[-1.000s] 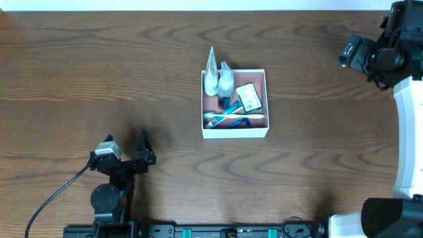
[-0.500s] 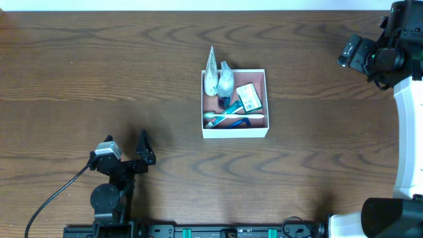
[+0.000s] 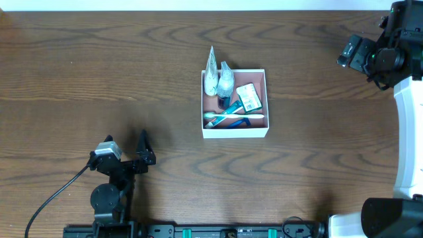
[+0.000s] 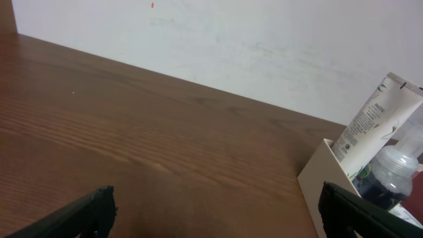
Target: Pack container
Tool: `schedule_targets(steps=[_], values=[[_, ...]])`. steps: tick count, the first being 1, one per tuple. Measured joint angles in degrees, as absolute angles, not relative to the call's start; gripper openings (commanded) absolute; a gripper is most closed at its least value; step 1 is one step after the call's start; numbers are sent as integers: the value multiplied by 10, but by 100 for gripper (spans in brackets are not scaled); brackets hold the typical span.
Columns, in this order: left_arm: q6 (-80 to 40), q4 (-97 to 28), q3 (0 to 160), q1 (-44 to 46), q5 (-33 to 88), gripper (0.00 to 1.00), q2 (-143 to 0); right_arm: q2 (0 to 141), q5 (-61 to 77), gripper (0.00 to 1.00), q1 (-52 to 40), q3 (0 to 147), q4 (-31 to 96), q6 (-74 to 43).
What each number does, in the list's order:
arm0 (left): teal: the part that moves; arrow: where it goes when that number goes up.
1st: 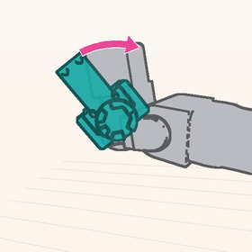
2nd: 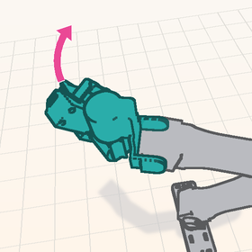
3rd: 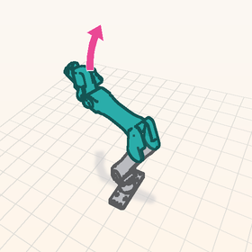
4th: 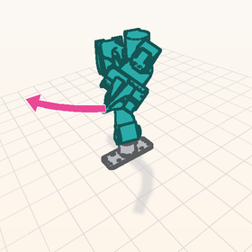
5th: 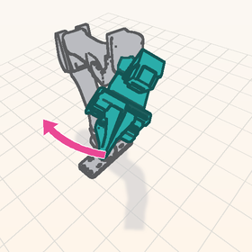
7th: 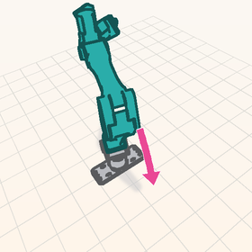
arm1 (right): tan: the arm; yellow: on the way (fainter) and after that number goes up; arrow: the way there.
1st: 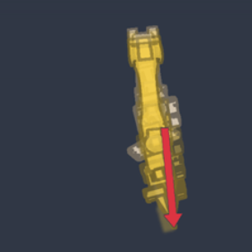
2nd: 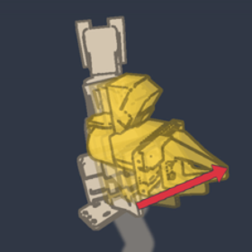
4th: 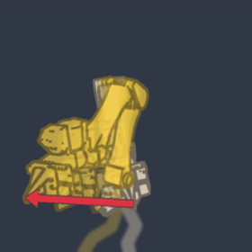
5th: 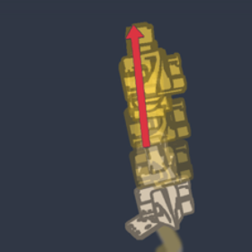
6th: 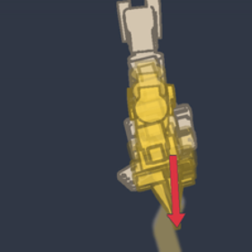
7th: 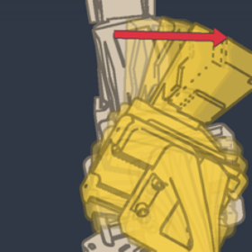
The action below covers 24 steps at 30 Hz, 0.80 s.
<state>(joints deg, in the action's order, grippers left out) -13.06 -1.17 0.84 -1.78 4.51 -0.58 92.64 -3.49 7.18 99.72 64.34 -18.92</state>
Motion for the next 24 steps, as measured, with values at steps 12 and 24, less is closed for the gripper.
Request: schedule_targets(steps=[12,24], values=[[-131,-12,8,-18,45,98,-6,926,-35,99,72,997,643,-189],[-131,-12,8,-18,45,98,-6,798,-36,99,38,973,638,-189]])
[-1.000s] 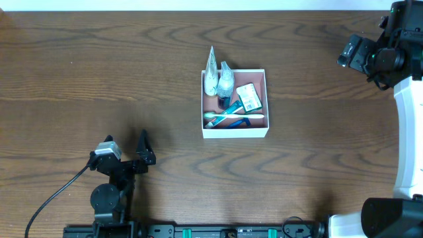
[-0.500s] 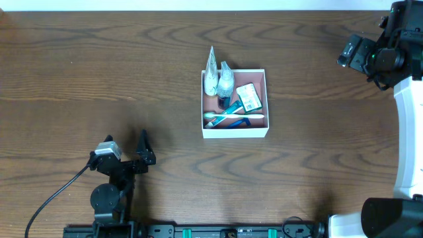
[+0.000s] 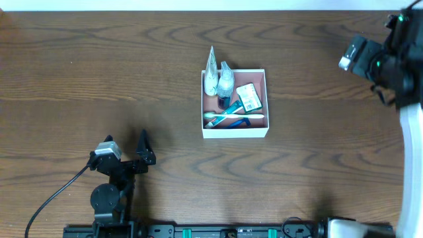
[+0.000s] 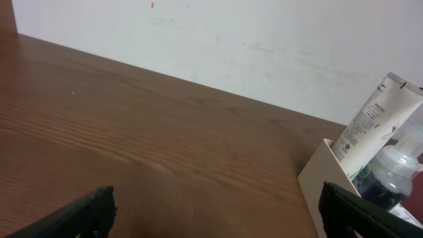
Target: Pack container
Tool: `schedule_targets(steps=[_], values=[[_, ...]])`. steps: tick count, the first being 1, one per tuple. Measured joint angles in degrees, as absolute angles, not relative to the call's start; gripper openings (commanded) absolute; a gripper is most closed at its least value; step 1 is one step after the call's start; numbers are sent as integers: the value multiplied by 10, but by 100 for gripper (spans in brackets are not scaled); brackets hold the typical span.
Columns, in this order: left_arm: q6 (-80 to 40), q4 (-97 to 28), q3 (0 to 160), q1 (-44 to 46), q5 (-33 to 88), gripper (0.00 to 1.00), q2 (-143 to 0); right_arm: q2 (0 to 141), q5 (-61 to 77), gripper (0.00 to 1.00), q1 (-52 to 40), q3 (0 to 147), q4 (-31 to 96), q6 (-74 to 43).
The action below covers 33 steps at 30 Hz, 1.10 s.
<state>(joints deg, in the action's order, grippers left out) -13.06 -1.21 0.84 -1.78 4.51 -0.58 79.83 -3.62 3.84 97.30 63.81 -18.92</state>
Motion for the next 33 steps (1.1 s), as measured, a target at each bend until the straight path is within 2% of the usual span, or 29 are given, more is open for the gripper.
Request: schedule_targets(steps=[5,10,17,21,26,33], values=[[-130,-14,10,-18,45,98,-6,646,-23,99,22,874,605,-189],[-130,-15,11,-18,46,98,-6,506,3,99,19,700,429,-191],[-130,-16,11,-18,46,98,-6,328,15,99,16,413,118,-192],[-131,-16,11,-18,45,98,-6,245,16,99,7,275,13,-192],[-130,-16,11,-18,45,98,-6,172,18,99,-13,157,-45,-192],[-130,-16,11,-18,45,98,-6,78,19,99,-23,88,-57,-192]])
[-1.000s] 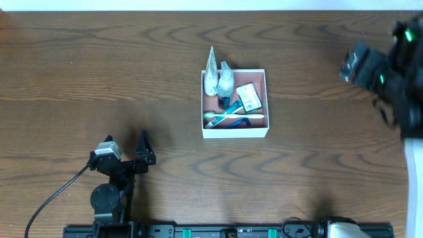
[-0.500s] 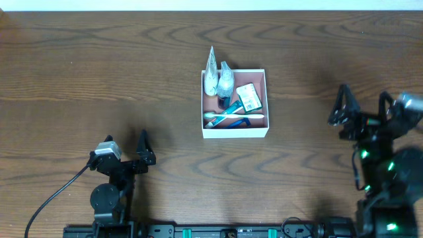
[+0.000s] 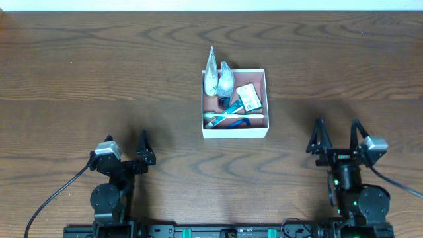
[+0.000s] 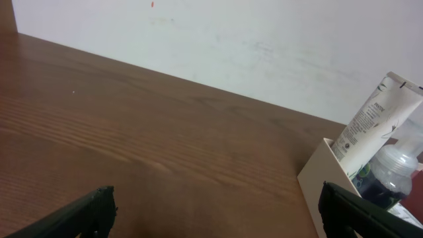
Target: Pack container
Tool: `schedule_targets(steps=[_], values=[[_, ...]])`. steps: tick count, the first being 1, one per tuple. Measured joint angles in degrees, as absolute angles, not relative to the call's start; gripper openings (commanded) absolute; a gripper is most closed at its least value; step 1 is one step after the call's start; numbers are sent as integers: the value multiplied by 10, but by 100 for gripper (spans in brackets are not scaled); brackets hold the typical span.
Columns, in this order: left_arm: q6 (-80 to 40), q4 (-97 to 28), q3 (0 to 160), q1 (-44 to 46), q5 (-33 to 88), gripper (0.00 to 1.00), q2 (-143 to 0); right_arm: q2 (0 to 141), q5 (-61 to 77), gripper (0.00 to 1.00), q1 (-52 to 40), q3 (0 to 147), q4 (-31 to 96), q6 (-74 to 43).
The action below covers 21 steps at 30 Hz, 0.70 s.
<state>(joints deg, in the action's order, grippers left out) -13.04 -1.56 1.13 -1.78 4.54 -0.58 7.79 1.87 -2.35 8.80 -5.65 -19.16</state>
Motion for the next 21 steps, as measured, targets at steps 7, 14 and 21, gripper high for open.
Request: schedule_targets(steps=[7,14,21], values=[[-130,-16,11,-18,45,98,-6,41,19,99,-23,55,-57,-191],[-130,-16,11,-18,45,98,-6,23,45,99,-24,36,-43,-150],[-130,-16,11,-18,45,98,-6,8,80,99,-24,32,9,-98]])
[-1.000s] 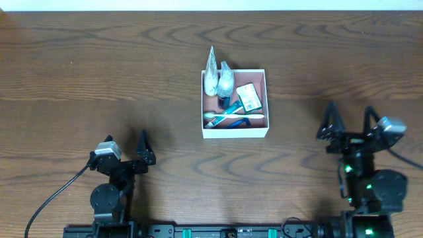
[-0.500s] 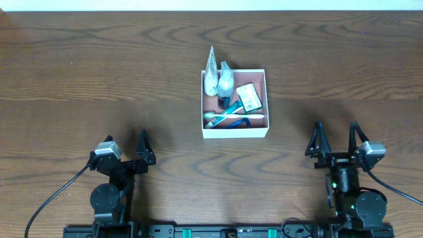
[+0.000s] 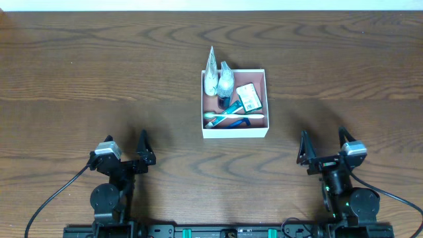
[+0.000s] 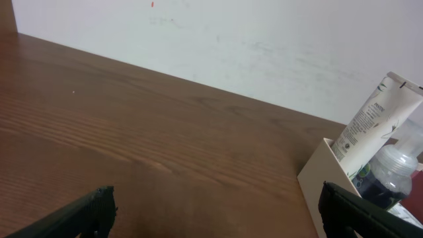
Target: Pack container
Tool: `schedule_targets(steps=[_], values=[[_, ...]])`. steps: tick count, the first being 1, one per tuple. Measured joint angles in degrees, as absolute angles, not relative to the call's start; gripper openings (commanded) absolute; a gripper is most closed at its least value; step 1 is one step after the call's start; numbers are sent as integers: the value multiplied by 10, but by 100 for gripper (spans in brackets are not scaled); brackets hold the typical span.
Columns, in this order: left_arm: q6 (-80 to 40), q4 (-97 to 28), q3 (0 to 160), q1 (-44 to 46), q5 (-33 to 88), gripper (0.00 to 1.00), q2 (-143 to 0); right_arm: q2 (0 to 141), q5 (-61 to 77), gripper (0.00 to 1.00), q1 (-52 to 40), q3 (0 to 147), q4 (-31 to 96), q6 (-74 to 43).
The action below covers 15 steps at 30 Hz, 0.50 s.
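A white open box [image 3: 234, 134] sits mid-table, holding a white tube [image 3: 211, 74], a clear bottle [image 3: 225, 80], a green-and-white packet [image 3: 249, 97] and toothbrushes [image 3: 231, 119]. In the left wrist view the tube [image 4: 377, 122] and bottle [image 4: 394, 168] rise over the box's corner [image 4: 320, 178] at the right. My left gripper [image 3: 127, 149] rests at the near left edge, open with nothing between its fingers [image 4: 92, 210]. At the near right edge my right gripper [image 3: 323, 144] also stands open and empty. Both are well short of the box.
The brown wooden table [image 3: 99, 73] spreads around the box. A white wall [image 4: 231, 39] runs behind the far edge. A black cable [image 3: 49, 198] trails from the left arm's base, and a rail lies along the near edge.
My right arm has shifted a little to the left and nearer the front edge at the near right. The left gripper and the box's contents are unchanged.
First my right arm was raised at the far right corner, by the table's back edge, and it stayed up there a moment later. Then it stood low at the near right, jaws open, where it now rests. The left gripper stayed open and still throughout.
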<state>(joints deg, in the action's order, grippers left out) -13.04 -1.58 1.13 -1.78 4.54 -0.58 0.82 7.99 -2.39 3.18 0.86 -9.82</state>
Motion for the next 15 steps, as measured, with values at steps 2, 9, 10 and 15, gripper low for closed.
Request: schedule_targets(steps=[2,9,10,15], values=[[-130,-16,11,-18,45,98,-6,8,83,99,-24,25,15,-94],[-130,-16,11,-18,45,98,-6,7,81,99,-24,5,34,-86],[-130,-16,11,-18,45,98,-6,7,81,99,-24,5,35,-85],[-130,-16,11,-18,45,98,-6,7,81,99,-24,5,34,-85]])
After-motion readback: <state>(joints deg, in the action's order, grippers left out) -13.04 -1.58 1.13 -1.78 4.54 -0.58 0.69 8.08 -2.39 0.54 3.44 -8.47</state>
